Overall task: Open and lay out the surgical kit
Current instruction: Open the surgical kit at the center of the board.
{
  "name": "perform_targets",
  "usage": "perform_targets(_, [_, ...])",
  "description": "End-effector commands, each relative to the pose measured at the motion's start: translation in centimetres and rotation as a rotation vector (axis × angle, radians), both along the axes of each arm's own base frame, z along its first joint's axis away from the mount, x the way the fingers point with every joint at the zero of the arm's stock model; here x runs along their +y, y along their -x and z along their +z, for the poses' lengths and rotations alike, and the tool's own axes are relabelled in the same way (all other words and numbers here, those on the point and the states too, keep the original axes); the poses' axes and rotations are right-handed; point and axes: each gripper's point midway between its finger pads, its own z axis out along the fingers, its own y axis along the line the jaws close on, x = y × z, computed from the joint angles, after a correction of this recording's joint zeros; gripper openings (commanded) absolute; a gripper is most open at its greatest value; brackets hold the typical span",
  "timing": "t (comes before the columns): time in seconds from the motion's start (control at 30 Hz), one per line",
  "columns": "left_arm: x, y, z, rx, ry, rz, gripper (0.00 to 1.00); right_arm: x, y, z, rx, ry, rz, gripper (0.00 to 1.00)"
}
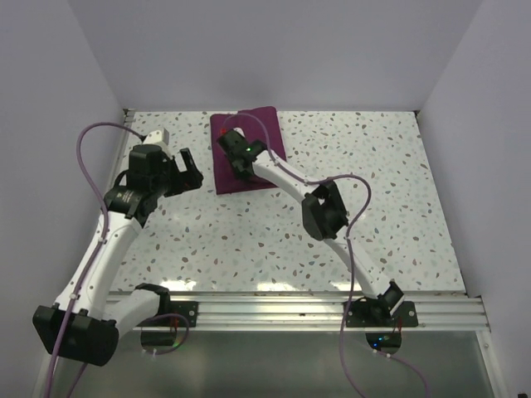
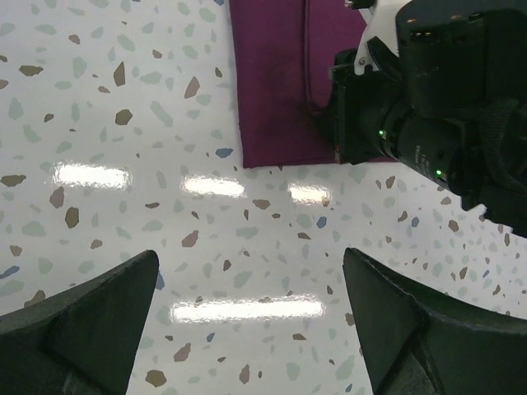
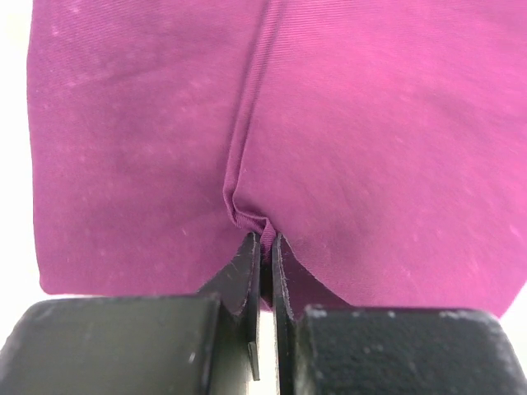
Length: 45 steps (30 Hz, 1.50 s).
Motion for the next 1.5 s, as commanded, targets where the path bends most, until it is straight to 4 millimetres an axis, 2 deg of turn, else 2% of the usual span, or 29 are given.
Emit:
perform_targets(0.0, [-0.6, -3.2, 2.5, -0.083, -0.027, -0.042, 0.98, -3.0, -0.8, 9.9, -0.120, -0.058, -0.071, 0.00])
perform_targets(0.03, [-1.0, -3.8, 2.3, -0.080, -0.038, -0.056, 0.98, -3.9, -1.0, 10.0, -0.130, -0.051, -0.091, 0.00])
perform_targets(0.07, [-1.2, -5.0, 1.5, -0.052, -0.062, -0.073, 0.98, -5.5, -1.4, 13.3, -0.181, -0.083, -0.127, 0.00])
perform_targets(0.1, [-1.6, -5.7, 1.0, -0.038, -0.073, -0.086, 0.98, -6.8, -1.6, 14.3, -0.207, -0.077, -0.160, 0.00])
perform_targets(0.13, [-2.1, -6.3, 0.4, -0.022, -0.086, -0.105, 0.98, -8.1, -1.5, 14.2, -0.204, -0.064, -0.181, 0.00])
perform_targets(0.17, [-2.3, -7.7, -0.9, 0.015, -0.109, -0.115, 0.98, -10.1, -2.0, 14.9, -0.215, -0.066, -0.233, 0.00])
perform_targets(0.2, [-2.6, -8.4, -1.6, 0.033, -0.122, -0.123, 0.98, -11.5, -1.9, 16.9, -0.239, -0.089, -0.262, 0.00])
perform_targets(0.27, [-3.5, -10.5, -3.5, 0.073, -0.154, -0.147, 0.97, -14.8, -2.0, 16.1, -0.211, -0.070, -0.329, 0.00])
perform_targets(0.3, [-3.9, -11.3, -4.1, 0.084, -0.165, -0.155, 0.97, -16.1, -1.8, 17.1, -0.222, -0.078, -0.351, 0.00])
perform_targets(0.33, [-5.1, -11.9, -4.6, 0.086, -0.174, -0.184, 0.97, -17.5, -1.3, 15.8, -0.199, -0.041, -0.374, 0.00])
perform_targets(0.4, [-6.7, -14.3, -6.3, 0.110, -0.221, -0.211, 0.97, -20.1, -0.9, 15.7, -0.198, -0.004, -0.422, 0.00])
perform_targets(0.43, [-8.3, -14.5, -6.9, 0.124, -0.240, -0.246, 0.96, -21.5, -0.2, 14.5, -0.175, 0.048, -0.446, 0.00])
perform_targets(0.47, [-9.4, -16.2, -7.7, 0.132, -0.264, -0.251, 0.97, -22.7, 0.0, 13.9, -0.167, 0.073, -0.467, 0.00])
perform_targets(0.53, [-11.9, -16.7, -8.9, 0.158, -0.290, -0.293, 0.96, -24.5, 1.4, 12.0, -0.116, 0.134, -0.494, 0.00])
perform_targets(0.57, [-12.9, -18.1, -9.5, 0.160, -0.306, -0.287, 0.96, -25.8, 1.8, 11.4, -0.102, 0.160, -0.523, 0.00])
perform_targets(0.6, [-13.8, -18.5, -9.9, 0.166, -0.313, -0.292, 0.96, -26.5, 2.3, 10.5, -0.079, 0.178, -0.537, 0.00])
perform_targets(0.63, [-15.1, -18.2, -12.0, 0.210, -0.338, -0.315, 0.96, -27.9, 3.1, 9.1, -0.032, 0.207, -0.557, 0.06])
perform_targets(0.67, [-16.1, -19.1, -11.0, 0.179, -0.338, -0.314, 0.96, -28.5, 3.5, 8.4, -0.004, 0.217, -0.572, 0.29])
perform_targets(0.7, [-16.7, -19.1, -11.5, 0.188, -0.350, -0.317, 0.96, -29.0, 3.9, 7.8, 0.026, 0.217, -0.581, 0.54])
perform_targets(0.73, [-17.7, -18.5, -12.0, 0.206, -0.371, -0.335, 0.96, -29.9, 4.6, 7.1, 0.056, 0.237, -0.600, 0.92])
perform_targets(0.77, [-18.1, -18.7, -12.7, 0.214, -0.393, -0.324, 0.96, -31.2, 4.7, 6.9, 0.072, 0.250, -0.629, 0.98])
perform_targets(0.83, [-18.8, -17.8, -13.4, 0.238, -0.421, -0.331, 0.95, -32.5, 4.8, 7.0, 0.079, 0.276, -0.649, 0.98])
perform_targets(0.87, [-18.5, -17.5, -13.9, 0.248, -0.446, -0.308, 0.95, -33.4, 4.8, 7.6, 0.069, 0.275, -0.667, 0.98])
perform_targets(1.0, [-17.3, -15.7, -15.2, 0.300, -0.511, -0.245, 0.91, -35.0, 4.9, 9.0, 0.062, 0.214, -0.719, 0.98])
perform_targets(1.23, [-16.3, -14.3, -18.1, 0.368, -0.535, -0.238, 0.70, -34.4, 4.7, 9.6, 0.073, 0.160, -0.710, 0.98])
perform_targets(1.27, [-16.5, -14.2, -18.8, 0.380, -0.540, -0.250, 0.64, -34.3, 4.7, 9.4, 0.075, 0.159, -0.707, 0.98])
perform_targets(1.33, [-16.6, -14.2, -19.6, 0.395, -0.542, -0.264, 0.58, -34.4, 4.6, 9.4, 0.077, 0.166, -0.705, 0.98])
perform_targets(1.43, [-16.6, -14.0, -20.0, 0.411, -0.546, -0.271, 0.40, -34.6, 4.6, 9.4, 0.077, 0.180, -0.708, 0.98])
perform_targets(1.47, [-16.5, -14.0, -19.6, 0.405, -0.546, -0.269, 0.26, -34.6, 4.5, 9.6, 0.071, 0.179, -0.709, 0.98])
